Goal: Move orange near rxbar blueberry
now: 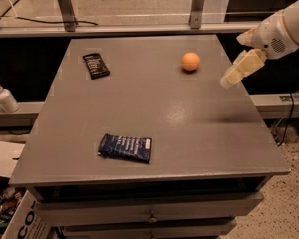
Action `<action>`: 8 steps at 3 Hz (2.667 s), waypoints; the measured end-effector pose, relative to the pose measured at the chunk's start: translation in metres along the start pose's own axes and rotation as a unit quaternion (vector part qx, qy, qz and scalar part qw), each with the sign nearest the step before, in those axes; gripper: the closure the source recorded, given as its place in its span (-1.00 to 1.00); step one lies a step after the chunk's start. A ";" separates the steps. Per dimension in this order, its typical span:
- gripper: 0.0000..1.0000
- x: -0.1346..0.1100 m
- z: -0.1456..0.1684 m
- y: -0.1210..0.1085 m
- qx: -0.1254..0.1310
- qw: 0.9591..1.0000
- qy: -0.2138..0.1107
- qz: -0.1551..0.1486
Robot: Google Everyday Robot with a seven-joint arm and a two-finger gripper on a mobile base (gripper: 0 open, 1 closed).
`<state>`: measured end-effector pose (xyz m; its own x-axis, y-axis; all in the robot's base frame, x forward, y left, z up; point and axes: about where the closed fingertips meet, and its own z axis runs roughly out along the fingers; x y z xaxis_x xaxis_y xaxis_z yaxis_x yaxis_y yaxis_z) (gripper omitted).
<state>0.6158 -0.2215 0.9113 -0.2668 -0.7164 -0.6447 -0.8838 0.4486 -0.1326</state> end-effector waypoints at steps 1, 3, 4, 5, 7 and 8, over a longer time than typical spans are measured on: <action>-1.00 -0.011 0.031 -0.009 -0.002 1.000 -0.030 -0.002; -1.00 -0.036 0.083 -0.042 -0.006 0.996 -0.093 0.009; -1.00 -0.037 0.105 -0.056 -0.012 0.994 -0.103 0.022; -1.00 -0.031 0.123 -0.066 -0.013 0.994 -0.100 0.037; -0.20 -0.032 0.144 -0.074 -0.019 0.993 -0.109 0.052; 0.27 -0.033 0.148 -0.074 -0.023 0.992 -0.112 0.055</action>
Offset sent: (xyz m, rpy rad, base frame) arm 0.0898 0.0513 -0.0309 0.2067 -0.1110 0.0124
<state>0.7471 -0.1522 0.8313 -0.2748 -0.5250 -0.8055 -0.8718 0.4893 -0.0215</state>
